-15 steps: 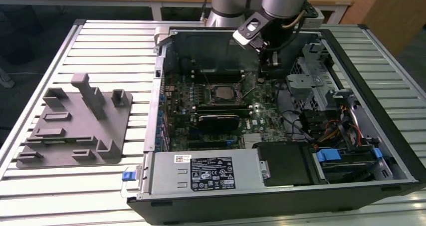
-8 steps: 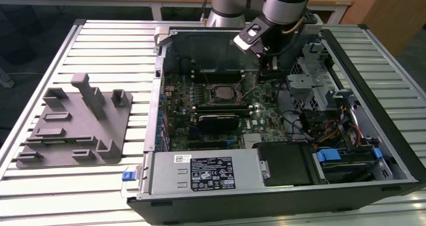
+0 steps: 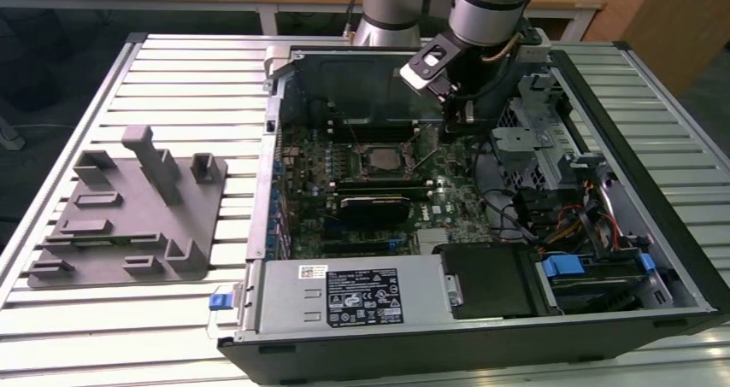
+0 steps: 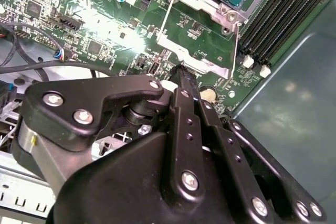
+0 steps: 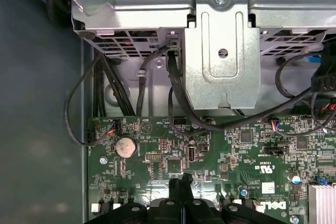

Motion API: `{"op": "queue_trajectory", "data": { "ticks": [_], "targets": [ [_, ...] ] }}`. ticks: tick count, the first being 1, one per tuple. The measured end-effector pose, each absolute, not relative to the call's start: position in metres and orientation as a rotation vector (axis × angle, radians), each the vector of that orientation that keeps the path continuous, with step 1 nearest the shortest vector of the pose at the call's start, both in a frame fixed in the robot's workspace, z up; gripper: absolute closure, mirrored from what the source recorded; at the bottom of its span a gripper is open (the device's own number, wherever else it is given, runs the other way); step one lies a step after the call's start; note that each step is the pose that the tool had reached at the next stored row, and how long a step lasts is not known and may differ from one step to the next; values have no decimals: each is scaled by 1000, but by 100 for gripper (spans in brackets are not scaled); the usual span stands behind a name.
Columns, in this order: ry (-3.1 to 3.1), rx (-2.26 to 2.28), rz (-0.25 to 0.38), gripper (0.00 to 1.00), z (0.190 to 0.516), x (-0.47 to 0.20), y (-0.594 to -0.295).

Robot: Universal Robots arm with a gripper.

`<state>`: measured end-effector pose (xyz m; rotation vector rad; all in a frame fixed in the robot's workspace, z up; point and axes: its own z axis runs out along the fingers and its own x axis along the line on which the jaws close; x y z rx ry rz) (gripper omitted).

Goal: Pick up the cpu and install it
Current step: 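Close the cpu cover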

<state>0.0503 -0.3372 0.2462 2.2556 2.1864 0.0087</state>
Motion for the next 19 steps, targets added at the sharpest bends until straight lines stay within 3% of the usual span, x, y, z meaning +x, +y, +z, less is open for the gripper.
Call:
{"op": "queue_trajectory", "data": {
  "ticks": [19],
  "targets": [
    [2187, 2256, 11, 89, 246, 5, -337]
  ]
}}
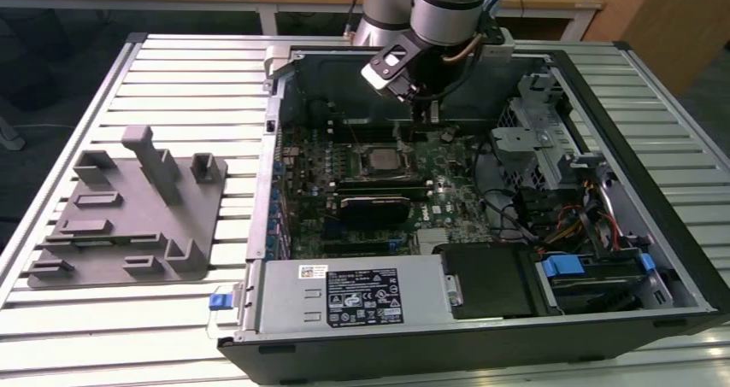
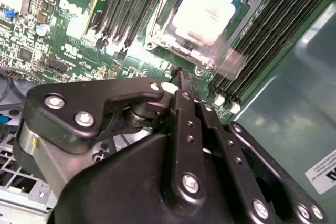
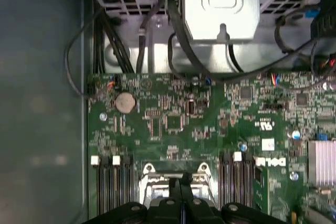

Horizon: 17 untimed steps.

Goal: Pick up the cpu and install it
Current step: 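Close the cpu cover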

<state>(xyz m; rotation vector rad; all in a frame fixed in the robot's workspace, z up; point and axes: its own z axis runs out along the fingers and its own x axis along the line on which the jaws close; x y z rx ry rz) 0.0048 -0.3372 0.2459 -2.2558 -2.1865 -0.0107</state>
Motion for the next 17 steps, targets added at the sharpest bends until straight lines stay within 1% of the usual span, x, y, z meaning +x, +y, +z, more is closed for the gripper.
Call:
{"op": "queue_trajectory", "data": {
  "ticks": [10, 17],
  "targets": [
    [-2186, -2256, -11, 89, 246, 4, -337],
    [-2186, -2256, -11, 89, 241, -10, -337]
  ]
}}
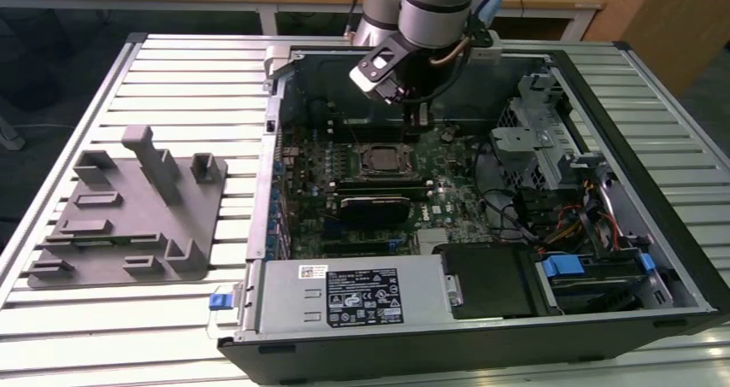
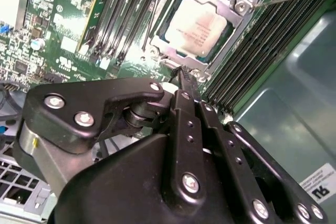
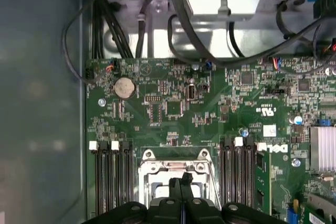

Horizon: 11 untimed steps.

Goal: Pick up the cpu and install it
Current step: 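Close the cpu cover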

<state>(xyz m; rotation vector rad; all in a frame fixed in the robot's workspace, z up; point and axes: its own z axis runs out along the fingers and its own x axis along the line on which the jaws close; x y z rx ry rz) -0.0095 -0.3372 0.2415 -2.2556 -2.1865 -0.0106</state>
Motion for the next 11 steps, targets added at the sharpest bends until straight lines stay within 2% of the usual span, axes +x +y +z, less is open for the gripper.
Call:
{"op": "queue_trajectory", "data": {
  "ticks": [11],
  "targets": [
    [-2185, -2255, -8, 89, 231, -25, -337]
  ]
}}
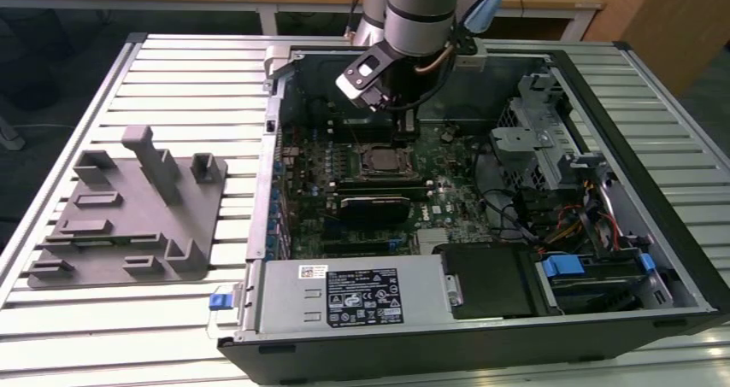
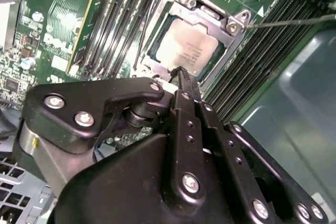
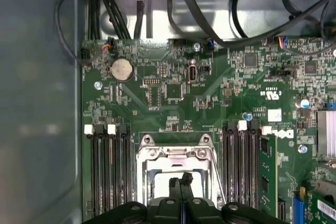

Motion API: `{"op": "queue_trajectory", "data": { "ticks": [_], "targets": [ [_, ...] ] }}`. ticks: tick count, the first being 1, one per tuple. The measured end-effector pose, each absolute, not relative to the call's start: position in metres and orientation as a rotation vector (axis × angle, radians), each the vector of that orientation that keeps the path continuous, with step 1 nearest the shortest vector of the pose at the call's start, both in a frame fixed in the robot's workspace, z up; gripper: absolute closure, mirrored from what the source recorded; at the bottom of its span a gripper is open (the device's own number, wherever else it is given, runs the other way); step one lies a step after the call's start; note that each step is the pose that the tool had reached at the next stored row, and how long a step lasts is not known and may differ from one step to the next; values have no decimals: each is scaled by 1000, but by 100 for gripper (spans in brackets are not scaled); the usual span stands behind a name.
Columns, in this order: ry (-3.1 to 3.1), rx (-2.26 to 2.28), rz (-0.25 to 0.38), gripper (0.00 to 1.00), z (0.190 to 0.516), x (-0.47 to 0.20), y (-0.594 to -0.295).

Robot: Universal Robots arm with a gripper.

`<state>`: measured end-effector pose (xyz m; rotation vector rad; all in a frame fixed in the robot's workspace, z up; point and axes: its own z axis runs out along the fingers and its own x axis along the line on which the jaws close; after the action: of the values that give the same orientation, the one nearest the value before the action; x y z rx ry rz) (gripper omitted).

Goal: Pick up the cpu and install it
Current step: 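Close the cpu cover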

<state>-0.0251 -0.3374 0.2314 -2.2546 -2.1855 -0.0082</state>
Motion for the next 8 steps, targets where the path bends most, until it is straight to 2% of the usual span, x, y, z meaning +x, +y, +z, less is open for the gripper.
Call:
{"op": "queue_trajectory", "data": {
  "ticks": [8],
  "targets": [
    [-2185, -2255, -8, 89, 229, -31, -340]
  ]
}}
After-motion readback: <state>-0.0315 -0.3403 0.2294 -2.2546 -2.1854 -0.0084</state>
